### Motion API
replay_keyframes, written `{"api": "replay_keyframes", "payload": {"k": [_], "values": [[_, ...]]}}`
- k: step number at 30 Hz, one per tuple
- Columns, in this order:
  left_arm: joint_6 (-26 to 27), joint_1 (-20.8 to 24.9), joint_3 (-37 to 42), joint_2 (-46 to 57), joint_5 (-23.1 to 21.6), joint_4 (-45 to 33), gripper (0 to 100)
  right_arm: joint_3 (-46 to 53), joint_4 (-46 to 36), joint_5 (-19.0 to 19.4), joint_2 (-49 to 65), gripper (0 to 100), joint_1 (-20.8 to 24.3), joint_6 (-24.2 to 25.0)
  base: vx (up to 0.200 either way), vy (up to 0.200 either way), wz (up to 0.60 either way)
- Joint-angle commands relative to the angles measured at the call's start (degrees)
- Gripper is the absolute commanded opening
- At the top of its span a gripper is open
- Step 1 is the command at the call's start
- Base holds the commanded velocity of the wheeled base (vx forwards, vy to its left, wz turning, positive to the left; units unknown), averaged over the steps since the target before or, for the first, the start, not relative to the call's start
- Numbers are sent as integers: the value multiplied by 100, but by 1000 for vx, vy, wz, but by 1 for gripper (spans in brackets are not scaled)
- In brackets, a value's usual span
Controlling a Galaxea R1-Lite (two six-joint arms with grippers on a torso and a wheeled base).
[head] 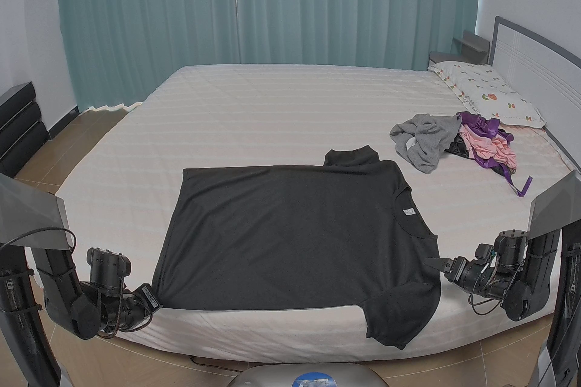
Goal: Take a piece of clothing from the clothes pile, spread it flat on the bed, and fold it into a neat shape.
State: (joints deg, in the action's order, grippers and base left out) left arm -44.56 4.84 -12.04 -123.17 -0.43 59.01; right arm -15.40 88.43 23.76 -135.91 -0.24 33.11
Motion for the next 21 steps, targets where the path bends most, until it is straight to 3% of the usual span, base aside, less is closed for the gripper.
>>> {"api": "replay_keyframes", "payload": {"k": [1, 8, 9, 21], "values": [[0, -1, 0, -22, -1, 5, 0, 54, -1, 6, -23, 100, 33, 11, 0, 0, 0], [8, -1, 0, -22, -1, 5, 0, -121, -19, 15, -234, 100, 51, 3, 0, 0, 0], [8, -1, 0, -22, -1, 5, 0, -165, -19, 15, -295, 0, 51, 3, 0, 0, 0], [0, 8, 0, -31, -10, 84, 0, -359, -36, -3, 56, 0, -11, 293, 0, 0, 0]]}}
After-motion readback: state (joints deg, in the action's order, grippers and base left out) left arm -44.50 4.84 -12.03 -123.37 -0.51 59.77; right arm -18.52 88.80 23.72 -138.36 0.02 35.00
